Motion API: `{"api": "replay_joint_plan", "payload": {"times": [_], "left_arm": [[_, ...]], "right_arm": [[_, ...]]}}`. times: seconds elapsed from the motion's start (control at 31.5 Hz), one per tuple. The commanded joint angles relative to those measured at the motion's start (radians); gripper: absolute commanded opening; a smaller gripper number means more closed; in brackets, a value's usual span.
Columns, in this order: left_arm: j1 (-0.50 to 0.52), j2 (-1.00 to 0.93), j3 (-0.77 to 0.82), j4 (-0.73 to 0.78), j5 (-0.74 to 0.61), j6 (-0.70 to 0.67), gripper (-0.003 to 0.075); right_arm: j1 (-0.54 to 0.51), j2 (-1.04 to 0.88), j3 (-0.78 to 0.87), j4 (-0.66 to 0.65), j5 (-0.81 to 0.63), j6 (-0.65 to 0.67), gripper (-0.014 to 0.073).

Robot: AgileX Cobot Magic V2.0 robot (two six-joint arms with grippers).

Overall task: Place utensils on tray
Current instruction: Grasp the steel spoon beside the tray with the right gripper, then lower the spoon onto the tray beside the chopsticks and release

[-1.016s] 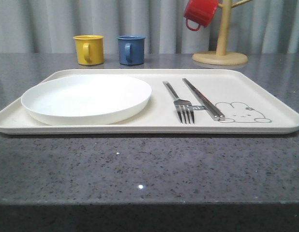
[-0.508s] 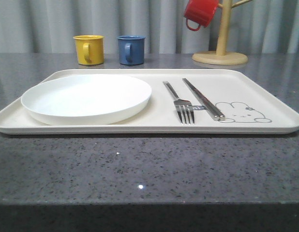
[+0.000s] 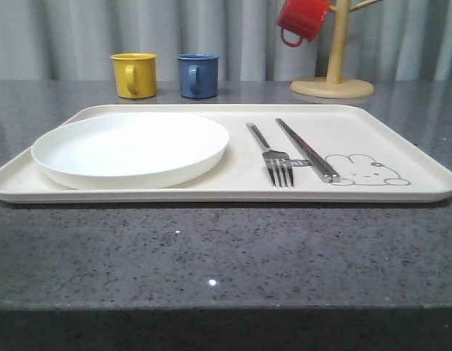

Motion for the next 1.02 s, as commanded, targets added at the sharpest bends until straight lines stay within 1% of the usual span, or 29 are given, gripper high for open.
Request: {"api": "replay_joint_plan", "payload": {"times": [0.0,0.19,0.38,0.57,0.83,0.98], "left_arm": [[-0.007,-0.001,-0.024,0.0,-0.057,-0.008,0.025],[-0.007,-0.001,-0.024,0.0,-0.057,-0.008,0.025],[-0.007,-0.001,-0.024,0.0,-0.057,-0.008,0.025],[-0.007,-0.001,-0.024,0.0,-0.057,-0.008,0.025],[-0.007,-0.001,-0.024,0.0,-0.057,-0.008,0.0249],[-0.007,-0.001,-0.024,0.0,-0.06,-0.008,0.025]], "right_arm": [[0.058,-0.089,-0.056,0.058,0.031,-0.022,-0.002],[0.178,-0.122,-0.084,0.146,0.05,-0.022,-0.0017],[0.262,-0.107,-0.085,0.247,0.007,-0.014,-0.0018],[0.304,-0.074,-0.085,0.312,-0.039,0.004,-0.0018],[0.325,-0.012,-0.085,0.32,-0.059,0.009,-0.0018],[0.325,0.016,-0.085,0.32,-0.088,0.018,0.0003]]}}
